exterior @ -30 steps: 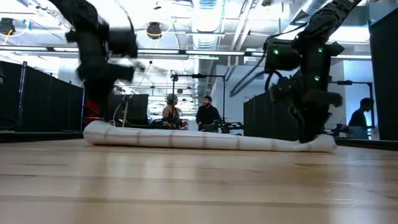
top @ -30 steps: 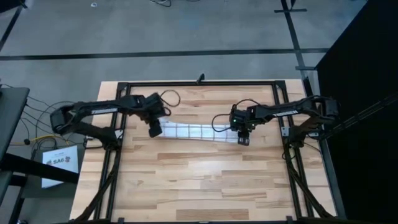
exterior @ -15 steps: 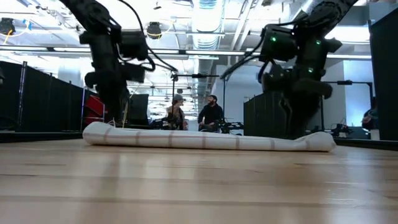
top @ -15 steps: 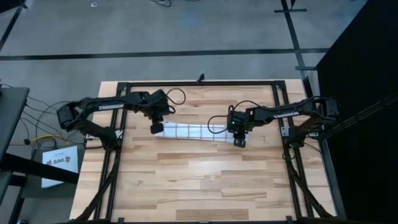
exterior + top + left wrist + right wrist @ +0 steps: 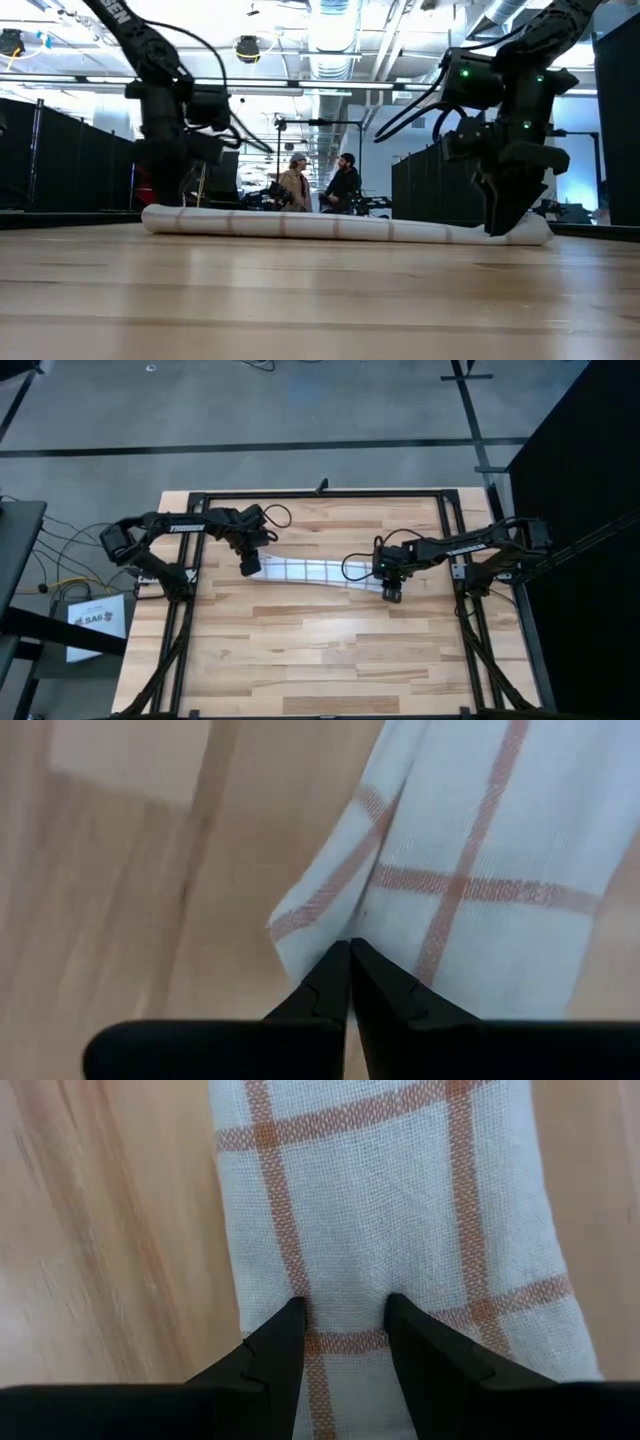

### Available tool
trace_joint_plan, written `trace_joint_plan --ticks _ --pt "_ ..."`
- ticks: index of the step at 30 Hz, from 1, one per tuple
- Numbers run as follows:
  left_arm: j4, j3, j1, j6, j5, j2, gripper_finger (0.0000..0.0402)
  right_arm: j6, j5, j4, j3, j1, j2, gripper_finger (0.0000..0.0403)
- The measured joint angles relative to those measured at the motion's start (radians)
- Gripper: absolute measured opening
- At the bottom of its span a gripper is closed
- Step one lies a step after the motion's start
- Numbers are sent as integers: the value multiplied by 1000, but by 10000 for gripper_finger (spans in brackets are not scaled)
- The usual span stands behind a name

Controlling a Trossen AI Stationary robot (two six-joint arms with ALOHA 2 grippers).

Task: Roll towel
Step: Fold the towel

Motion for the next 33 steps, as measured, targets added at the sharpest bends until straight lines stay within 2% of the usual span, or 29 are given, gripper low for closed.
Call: trace_joint_plan --ticks 6,11,15,21,26,33 --pt "-22 31 -28 -85 30 -89 0 -4 -6 -36 90 -8 -8 132" --pt "-32 62 -116 -180 83 -224 0 2 -10 -48 132 8 -20 132" --pt "-122 62 -208 -235 112 -277 0 27 -17 -54 126 54 -20 132" --pt "-73 -58 -283 -237 78 -282 0 28 -8 -43 83 69 -20 132" --pt "90 -158 -282 -264 23 -284 0 28 -4 -18 37 37 -24 132" --pt "125 -227 -279 -286 9 -286 0 19 5 -48 -4 26 -29 132"
